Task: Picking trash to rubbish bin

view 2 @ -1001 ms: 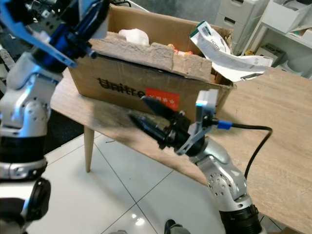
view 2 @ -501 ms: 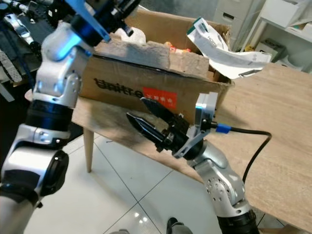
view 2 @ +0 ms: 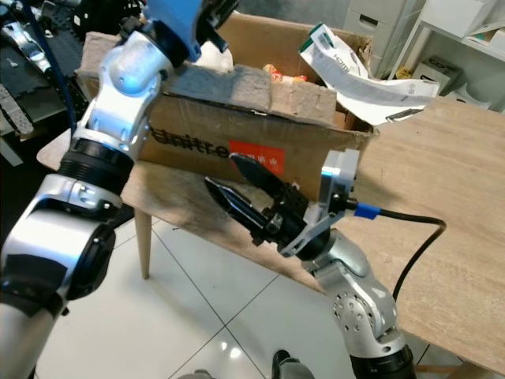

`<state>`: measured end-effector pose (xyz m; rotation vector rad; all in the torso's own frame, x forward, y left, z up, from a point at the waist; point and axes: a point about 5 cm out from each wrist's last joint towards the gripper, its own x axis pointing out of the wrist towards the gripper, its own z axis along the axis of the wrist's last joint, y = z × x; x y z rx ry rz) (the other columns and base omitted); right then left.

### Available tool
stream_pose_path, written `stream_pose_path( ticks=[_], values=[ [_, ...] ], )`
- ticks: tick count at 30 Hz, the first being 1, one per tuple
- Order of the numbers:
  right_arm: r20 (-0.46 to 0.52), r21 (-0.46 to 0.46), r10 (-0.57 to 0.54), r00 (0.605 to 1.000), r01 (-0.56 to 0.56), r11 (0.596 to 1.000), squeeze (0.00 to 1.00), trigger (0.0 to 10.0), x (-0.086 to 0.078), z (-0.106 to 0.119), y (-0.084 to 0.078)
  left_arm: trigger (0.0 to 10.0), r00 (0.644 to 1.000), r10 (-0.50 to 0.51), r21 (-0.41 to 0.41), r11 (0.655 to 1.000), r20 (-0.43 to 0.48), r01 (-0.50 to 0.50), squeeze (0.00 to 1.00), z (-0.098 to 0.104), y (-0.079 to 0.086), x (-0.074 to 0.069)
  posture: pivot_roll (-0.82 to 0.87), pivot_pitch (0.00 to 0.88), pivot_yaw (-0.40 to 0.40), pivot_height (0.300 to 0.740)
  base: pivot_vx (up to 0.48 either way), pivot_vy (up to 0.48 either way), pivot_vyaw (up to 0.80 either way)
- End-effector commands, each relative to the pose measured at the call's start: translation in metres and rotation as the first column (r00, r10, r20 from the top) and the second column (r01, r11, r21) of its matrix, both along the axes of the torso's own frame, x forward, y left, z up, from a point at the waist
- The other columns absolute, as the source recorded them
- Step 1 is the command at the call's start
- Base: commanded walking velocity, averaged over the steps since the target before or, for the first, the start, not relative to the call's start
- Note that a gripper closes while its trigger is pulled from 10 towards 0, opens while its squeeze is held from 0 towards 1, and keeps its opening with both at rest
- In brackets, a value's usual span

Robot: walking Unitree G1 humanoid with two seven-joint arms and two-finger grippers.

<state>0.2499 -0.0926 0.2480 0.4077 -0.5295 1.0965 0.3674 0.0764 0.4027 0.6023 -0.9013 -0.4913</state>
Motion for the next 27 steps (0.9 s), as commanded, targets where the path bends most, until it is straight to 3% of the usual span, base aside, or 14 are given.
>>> stream_pose_path(
  ticks=[1, 5, 12, 15, 16, 17, 18, 19, 20, 21, 22, 23, 27],
  values=[
    [0.018, 0.048, -0.021, 1.0, 0.021, 0.999, 0.0, 10.0, -0.002, 0.007, -0.005, 10.0, 0.998, 0.018, 0.036, 0.999, 0.053, -0.02, 1.0, 0.008, -0.001, -0.002, -0.07, 0.202, 0.023, 0.74, 0.0, 0.0, 0.0],
    [0.03, 0.093, -0.035, 0.999, 0.032, 0.995, 0.0, 10.0, -0.002, 0.014, -0.009, 10.0, 0.997, 0.035, 0.037, 0.999, 0.066, -0.038, 1.0, 0.006, -0.001, 0.0, -0.08, 0.199, 0.023, 0.74, 0.0, 0.0, 0.0],
    [0.04, 0.093, -0.026, 0.999, 0.022, 0.995, 0.0, 10.0, -0.004, 0.015, -0.009, 10.0, 0.994, 0.067, 0.018, 0.997, 0.087, -0.069, 1.0, 0.006, 0.003, 0.003, -0.08, 0.195, 0.021, 0.74, 0.0, 0.0, 0.0],
    [0.04, 0.094, -0.024, 0.999, 0.02, 0.995, 0.0, 10.0, -0.004, 0.015, -0.009, 10.0, 0.992, 0.083, -0.043, 0.996, 0.095, -0.079, 1.0, 0.013, 0.013, 0.003, -0.08, 0.194, 0.019, 0.74, 0.0, 0.0, 0.0],
    [0.04, 0.095, -0.023, 0.999, 0.02, 0.995, 0.0, 10.0, -0.004, 0.015, -0.009, 10.0, 0.994, 0.074, -0.097, 0.993, 0.084, -0.065, 1.0, 0.017, 0.021, 0.002, -0.08, 0.19, 0.018, 0.74, 0.0, 0.0, 0.0],
    [0.04, 0.096, -0.023, 0.999, 0.019, 0.995, 0.0, 10.0, -0.003, 0.015, -0.009, 10.0, 0.996, 0.054, -0.146, 0.988, 0.069, -0.043, 0.0, 0.021, 0.027, 0.001, -0.07, 0.19, 0.017, 0.74, 0.0, 0.0, 0.0],
    [0.04, 0.096, -0.023, 0.999, 0.019, 0.995, 0.0, 10.0, -0.003, 0.015, -0.009, 10.0, 0.996, 0.054, -0.146, 0.988, 0.069, -0.043, 0.0, 0.021, 0.027, 0.001, -0.07, 0.19, 0.017, 0.74, 0.0, 0.0, 0.0],
    [0.036, 0.093, -0.02, 0.999, 0.017, 0.996, 0.0, 10.0, -0.003, 0.015, -0.008, 10.0, 0.999, -0.033, -0.276, 0.96, 0.026, 0.039, 0.0, 0.025, 0.04, 0.0, -0.07, 0.188, 0.015, 0.74, 0.0, 0.0, 0.0],
    [0.033, 0.085, -0.017, 0.999, 0.014, 0.996, 0.0, 10.0, -0.002, 0.013, -0.008, 10.0, 0.997, -0.072, -0.333, 0.94, 0.005, 0.07, 0.0, 0.024, 0.048, 0.0, -0.07, 0.185, 0.012, 0.74, 0.0, 0.0, 0.0],
    [0.033, 0.085, -0.017, 0.999, 0.014, 0.996, 0.0, 10.0, -0.002, 0.013, -0.008, 10.0, 0.997, -0.072, -0.333, 0.94, 0.005, 0.07, 0.0, 0.024, 0.048, 0.0, -0.07, 0.185, 0.012, 0.74, 0.0, 0.0, 0.0],
    [0.029, 0.075, -0.012, 0.999, 0.01, 0.997, 0.0, 10.0, -0.002, 0.012, -0.007, 10.0, 0.994, -0.106, -0.383, 0.919, -0.012, 0.094, 0.0, 0.023, 0.055, 0.0, -0.07, 0.185, 0.012, 0.74, 0.0, 0.0, 0.0],
    [0.024, 0.051, 0.002, 1.0, -0.003, 0.999, 0.0, 10.0, -0.002, 0.008, -0.004, 10.0, 0.993, -0.113, -0.465, 0.881, -0.034, 0.085, 0.0, 0.019, 0.074, 0.001, -0.06, 0.184, 0.008, 0.74, 0.0, 0.0, 0.0],
    [0.021, 0.02, 0.019, 1.0, -0.02, 1.0, 0.0, 10.0, -0.002, 0.005, -0.001, 10.0, 0.996, -0.075, -0.521, 0.853, -0.057, 0.035, 0.0, 0.013, 0.093, 0.003, -0.05, 0.182, 0.005, 0.74, 0.0, 0.0, 0.0]
  ],
)
